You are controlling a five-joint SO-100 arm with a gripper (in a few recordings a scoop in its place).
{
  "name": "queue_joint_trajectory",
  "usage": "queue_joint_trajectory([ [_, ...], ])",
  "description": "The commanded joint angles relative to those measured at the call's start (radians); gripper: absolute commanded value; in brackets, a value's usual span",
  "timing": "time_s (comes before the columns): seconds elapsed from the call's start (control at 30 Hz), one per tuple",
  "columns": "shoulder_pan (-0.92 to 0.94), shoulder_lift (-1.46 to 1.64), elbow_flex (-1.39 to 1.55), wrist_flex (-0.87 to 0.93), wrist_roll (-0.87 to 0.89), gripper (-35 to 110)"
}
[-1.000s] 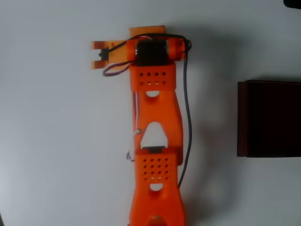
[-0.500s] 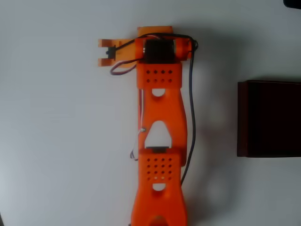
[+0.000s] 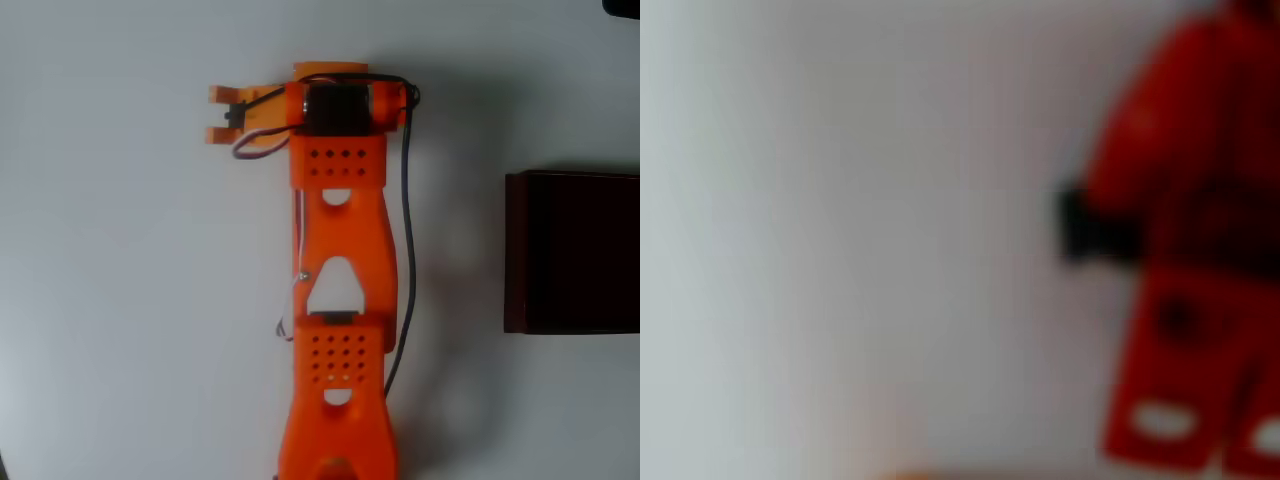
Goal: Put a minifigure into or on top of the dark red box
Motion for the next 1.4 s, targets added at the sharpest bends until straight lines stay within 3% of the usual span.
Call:
queue_joint_trajectory([
  [0.0, -0.031, 0.017, -0.054, 0.032, 0.032, 18],
  [1.37, -0.126, 0.020, -0.107, -0.057, 0.006, 18],
])
